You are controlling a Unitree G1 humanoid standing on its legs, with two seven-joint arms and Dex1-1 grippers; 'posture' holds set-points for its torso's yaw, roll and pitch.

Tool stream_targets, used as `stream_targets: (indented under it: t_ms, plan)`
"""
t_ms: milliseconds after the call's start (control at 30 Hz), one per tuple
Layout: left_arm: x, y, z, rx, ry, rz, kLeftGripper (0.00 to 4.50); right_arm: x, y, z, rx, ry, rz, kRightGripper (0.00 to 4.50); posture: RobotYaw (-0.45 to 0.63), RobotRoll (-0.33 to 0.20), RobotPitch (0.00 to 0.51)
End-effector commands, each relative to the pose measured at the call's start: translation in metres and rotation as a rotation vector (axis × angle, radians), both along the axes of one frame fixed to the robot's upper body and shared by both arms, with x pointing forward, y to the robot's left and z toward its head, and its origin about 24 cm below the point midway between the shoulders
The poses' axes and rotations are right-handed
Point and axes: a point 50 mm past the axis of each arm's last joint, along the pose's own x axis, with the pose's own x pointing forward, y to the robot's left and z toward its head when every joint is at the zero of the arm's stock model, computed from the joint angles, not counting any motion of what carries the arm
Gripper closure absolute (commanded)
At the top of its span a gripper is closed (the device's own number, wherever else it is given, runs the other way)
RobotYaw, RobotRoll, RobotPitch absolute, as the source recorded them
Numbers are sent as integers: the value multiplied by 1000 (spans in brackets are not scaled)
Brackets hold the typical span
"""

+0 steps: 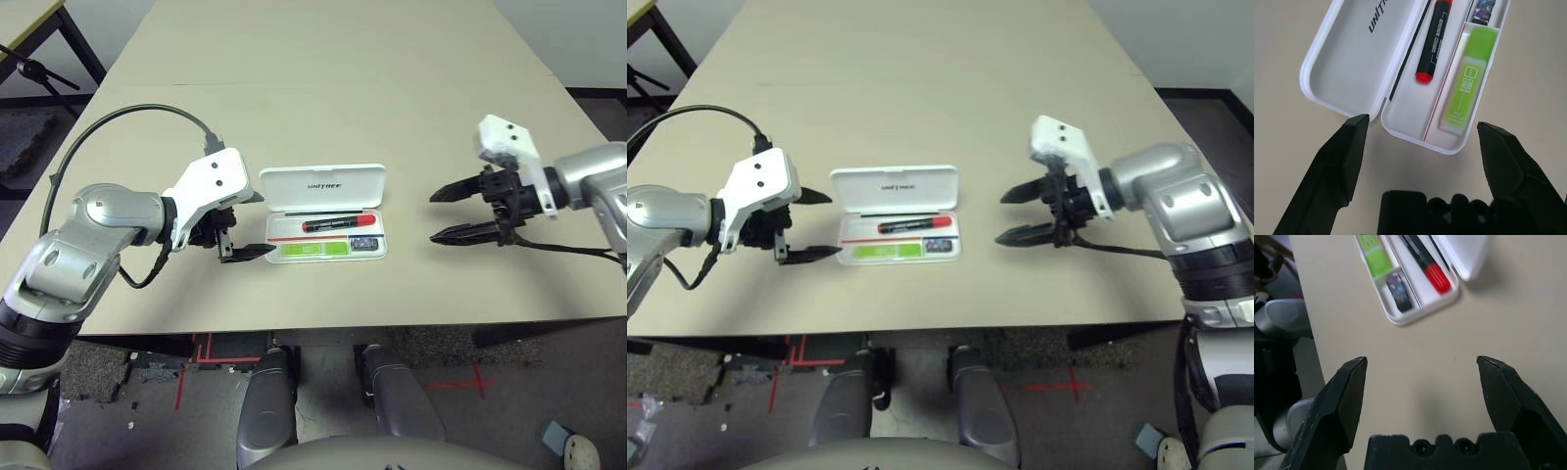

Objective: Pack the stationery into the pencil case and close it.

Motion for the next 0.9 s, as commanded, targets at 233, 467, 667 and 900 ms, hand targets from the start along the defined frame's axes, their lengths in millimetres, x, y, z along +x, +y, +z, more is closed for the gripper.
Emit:
stream_targets:
  t_ms: [233, 467, 667, 900]
  plan:
    - [17, 32, -11, 158, -68, 147, 3315, 2, -15, 0, 0, -26, -72, 0, -41, 0, 154]
    - [41, 36, -30, 127, -165, 223, 4478, 3, -15, -2, 4, -36, -91, 0, -41, 0, 156]
    - [68, 19, -26, -2, -324, 297, 4478, 2, -11, -3, 2, -43, -86, 0, -50, 0, 164]
    - [75, 3, -30, -99, -296, 271, 4478, 2, -6, -5, -2, -45, -75, 0, -53, 0, 166]
